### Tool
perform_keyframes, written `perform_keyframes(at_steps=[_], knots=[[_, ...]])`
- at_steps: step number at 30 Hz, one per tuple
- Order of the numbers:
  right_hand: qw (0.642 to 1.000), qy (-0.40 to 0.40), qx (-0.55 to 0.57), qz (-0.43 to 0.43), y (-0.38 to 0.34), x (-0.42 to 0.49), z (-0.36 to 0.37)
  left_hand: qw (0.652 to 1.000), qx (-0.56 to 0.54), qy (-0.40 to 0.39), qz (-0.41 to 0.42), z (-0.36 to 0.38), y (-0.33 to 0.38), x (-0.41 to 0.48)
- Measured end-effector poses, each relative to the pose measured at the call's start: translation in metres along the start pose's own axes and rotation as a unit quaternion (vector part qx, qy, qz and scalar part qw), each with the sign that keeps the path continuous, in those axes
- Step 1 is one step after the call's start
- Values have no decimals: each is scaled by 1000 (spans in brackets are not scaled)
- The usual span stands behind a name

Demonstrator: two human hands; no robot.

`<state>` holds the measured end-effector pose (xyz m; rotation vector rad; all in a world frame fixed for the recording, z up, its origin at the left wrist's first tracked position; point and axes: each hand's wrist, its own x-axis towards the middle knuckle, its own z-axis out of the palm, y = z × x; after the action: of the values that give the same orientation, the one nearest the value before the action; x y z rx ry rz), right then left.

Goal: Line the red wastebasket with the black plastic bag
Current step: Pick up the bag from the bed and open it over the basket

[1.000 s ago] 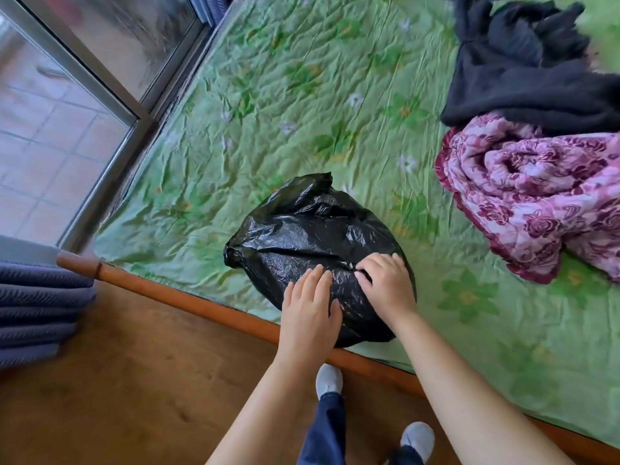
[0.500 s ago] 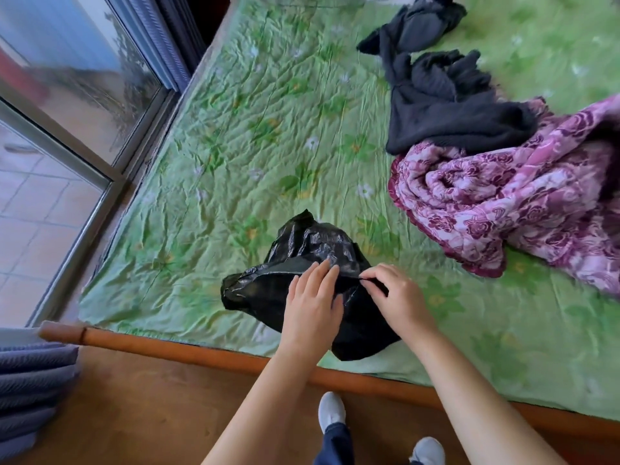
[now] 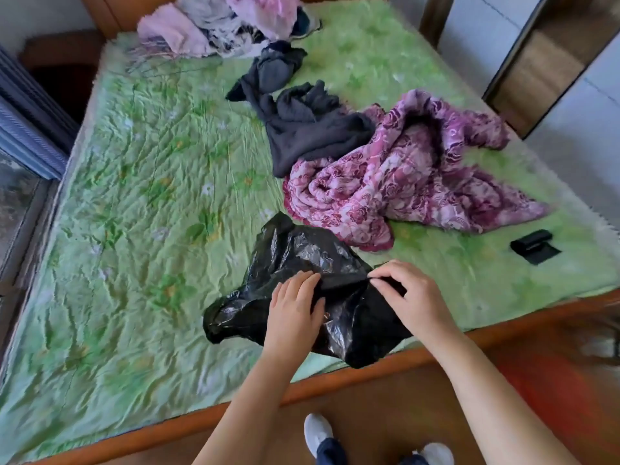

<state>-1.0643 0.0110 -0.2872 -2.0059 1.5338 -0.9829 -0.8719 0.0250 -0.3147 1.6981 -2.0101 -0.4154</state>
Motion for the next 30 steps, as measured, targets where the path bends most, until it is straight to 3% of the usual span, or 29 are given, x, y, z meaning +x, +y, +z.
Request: perform_keyframes(at_steps=[9, 15, 19, 26, 30], knots=[[988, 105, -23, 107, 43, -82, -111, 991, -18, -46, 128, 49, 94, 0], [967, 161, -66, 188, 75, -157, -185, 979, -51, -118, 158, 88, 173, -7], [949, 191, -83, 237, 96, -214, -236, 973, -86, -171, 132, 118, 228, -16], [918, 183, -88, 340, 130, -304, -300, 941, -143, -255, 168, 170, 342, -53], [922, 166, -102, 335, 143, -335, -324, 915, -159, -304, 212, 194, 403, -82]])
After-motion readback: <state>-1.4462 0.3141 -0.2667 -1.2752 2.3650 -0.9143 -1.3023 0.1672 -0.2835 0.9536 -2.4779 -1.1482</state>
